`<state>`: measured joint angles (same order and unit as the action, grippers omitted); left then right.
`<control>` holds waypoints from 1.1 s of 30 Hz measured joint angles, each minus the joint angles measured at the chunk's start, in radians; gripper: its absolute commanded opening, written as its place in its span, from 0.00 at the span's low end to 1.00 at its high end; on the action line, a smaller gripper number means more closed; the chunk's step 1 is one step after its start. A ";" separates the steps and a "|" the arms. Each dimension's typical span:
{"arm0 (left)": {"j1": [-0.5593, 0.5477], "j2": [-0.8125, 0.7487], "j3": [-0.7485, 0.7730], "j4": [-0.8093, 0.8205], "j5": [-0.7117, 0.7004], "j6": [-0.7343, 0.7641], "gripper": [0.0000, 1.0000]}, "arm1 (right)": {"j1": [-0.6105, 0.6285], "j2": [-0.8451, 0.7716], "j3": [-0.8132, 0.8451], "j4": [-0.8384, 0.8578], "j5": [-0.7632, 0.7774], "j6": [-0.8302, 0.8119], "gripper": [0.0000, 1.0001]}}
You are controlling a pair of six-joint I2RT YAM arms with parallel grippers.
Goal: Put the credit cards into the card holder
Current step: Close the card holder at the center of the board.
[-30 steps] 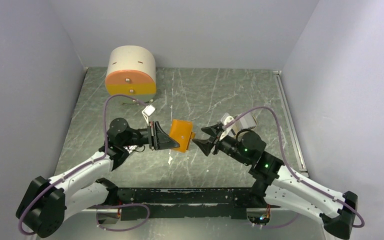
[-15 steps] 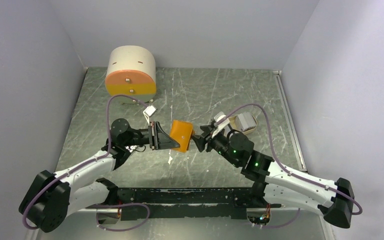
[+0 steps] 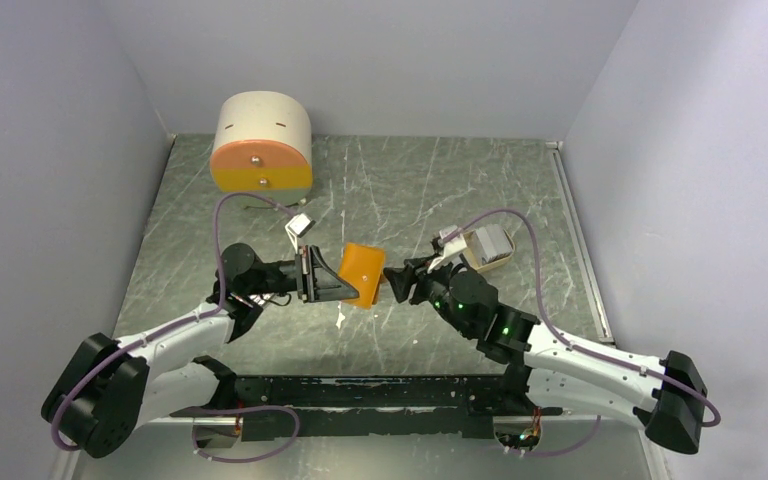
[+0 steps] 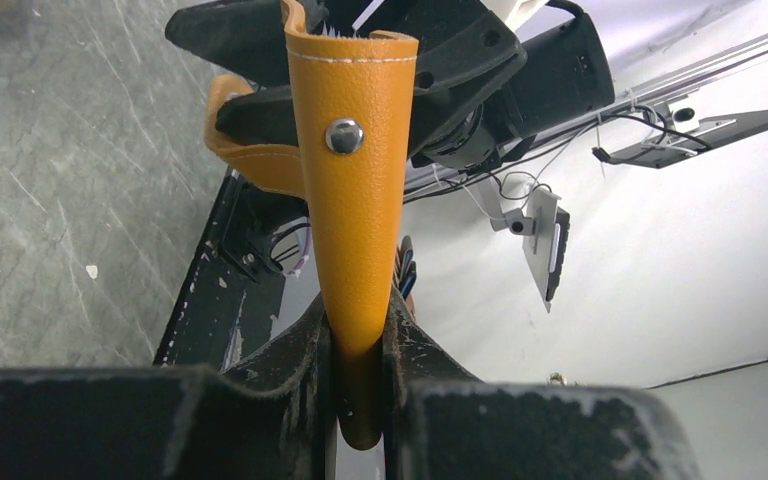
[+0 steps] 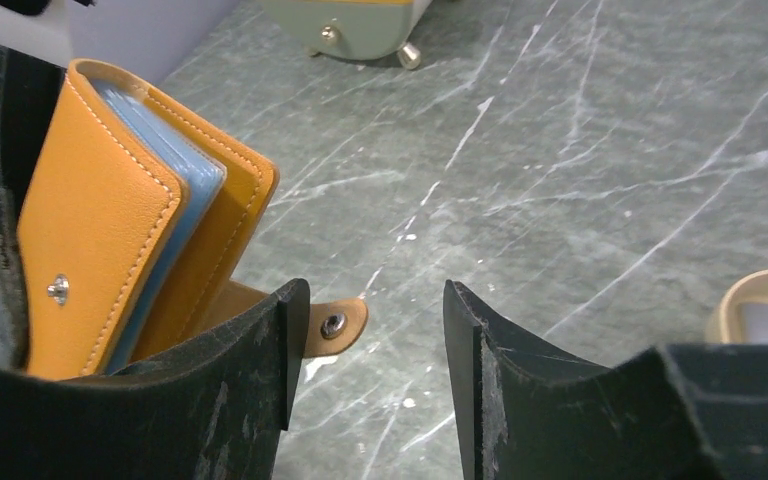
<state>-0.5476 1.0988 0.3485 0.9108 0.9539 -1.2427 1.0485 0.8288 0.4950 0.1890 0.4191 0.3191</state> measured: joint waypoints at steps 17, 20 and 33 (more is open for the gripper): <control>0.000 -0.028 0.003 -0.194 -0.025 0.148 0.12 | -0.013 -0.048 -0.074 0.007 -0.080 0.457 0.00; 0.000 -0.028 0.030 -0.342 -0.085 0.211 0.12 | -0.014 -0.056 -0.097 0.046 -0.095 0.455 0.00; -0.014 0.203 0.070 -0.634 -0.278 0.372 0.09 | -0.020 0.264 -0.140 0.128 -0.174 0.455 0.08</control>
<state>-0.5613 1.3018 0.4183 0.2771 0.6762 -0.8703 1.0283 1.0931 0.3546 0.3168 0.2455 0.7742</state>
